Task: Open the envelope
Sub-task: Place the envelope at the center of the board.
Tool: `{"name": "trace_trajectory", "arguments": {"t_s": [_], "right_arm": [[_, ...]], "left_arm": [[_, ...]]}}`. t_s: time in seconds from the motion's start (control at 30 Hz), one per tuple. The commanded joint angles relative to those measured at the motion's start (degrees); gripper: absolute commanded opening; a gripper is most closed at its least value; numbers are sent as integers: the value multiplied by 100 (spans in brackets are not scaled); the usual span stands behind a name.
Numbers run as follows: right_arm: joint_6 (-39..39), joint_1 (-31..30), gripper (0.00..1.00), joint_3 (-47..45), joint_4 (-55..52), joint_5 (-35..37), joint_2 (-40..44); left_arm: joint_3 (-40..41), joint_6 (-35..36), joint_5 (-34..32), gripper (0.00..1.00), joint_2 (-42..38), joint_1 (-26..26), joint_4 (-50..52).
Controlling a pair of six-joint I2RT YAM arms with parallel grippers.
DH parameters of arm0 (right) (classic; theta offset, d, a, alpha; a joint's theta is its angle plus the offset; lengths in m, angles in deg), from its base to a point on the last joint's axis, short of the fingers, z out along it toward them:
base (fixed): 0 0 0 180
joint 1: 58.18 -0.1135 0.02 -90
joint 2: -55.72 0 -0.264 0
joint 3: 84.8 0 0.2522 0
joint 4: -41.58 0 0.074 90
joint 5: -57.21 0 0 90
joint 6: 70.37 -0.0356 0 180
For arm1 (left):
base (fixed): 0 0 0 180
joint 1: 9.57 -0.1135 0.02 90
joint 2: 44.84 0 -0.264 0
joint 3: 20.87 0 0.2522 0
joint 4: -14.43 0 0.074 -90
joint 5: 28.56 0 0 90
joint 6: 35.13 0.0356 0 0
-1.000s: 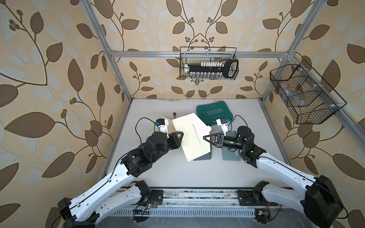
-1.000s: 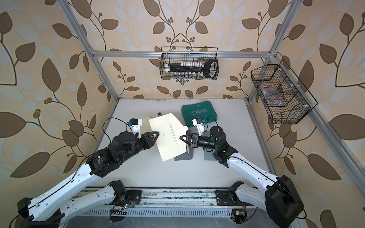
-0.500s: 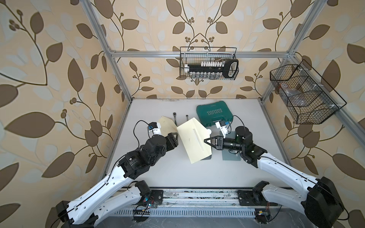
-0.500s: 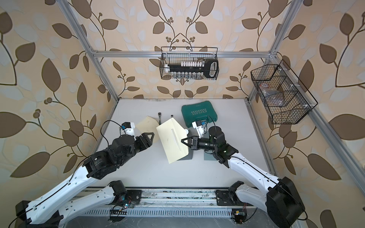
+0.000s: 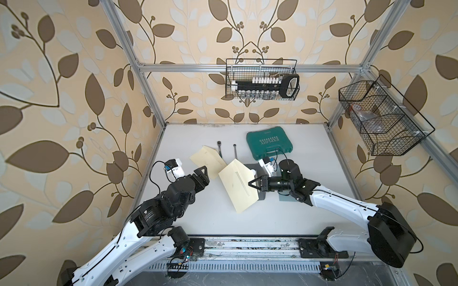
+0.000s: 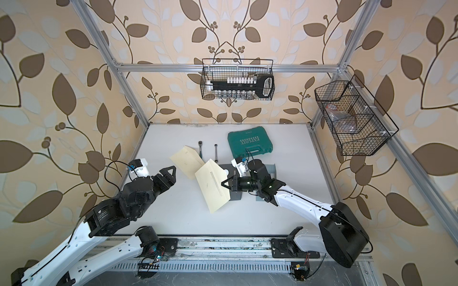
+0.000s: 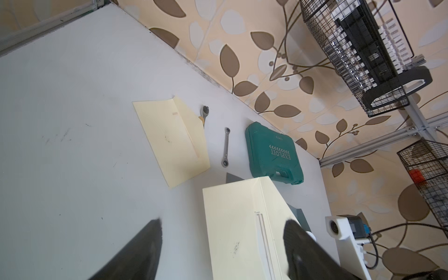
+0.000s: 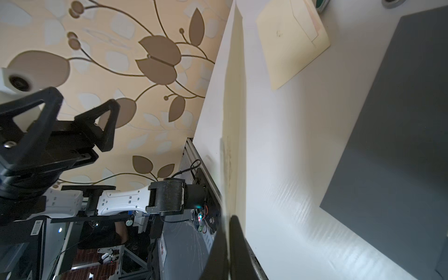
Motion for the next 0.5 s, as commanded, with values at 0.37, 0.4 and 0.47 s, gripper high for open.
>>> {"name": "trace_trajectory", "arguments": {"t_s": [0.37, 0.4, 0.47], "right_arm": [[-532, -1003, 0, 1001, 249, 158, -1706], [-577, -1087, 0, 1041, 289, 164, -1839], [-717, -1198, 0, 1085, 422, 172, -2068]], "left_arm": [[-227, 318, 115, 87, -35, -19, 201], [-217, 434, 158, 88, -75, -16, 184], [-160, 455, 239, 89, -165, -19, 154]]}}
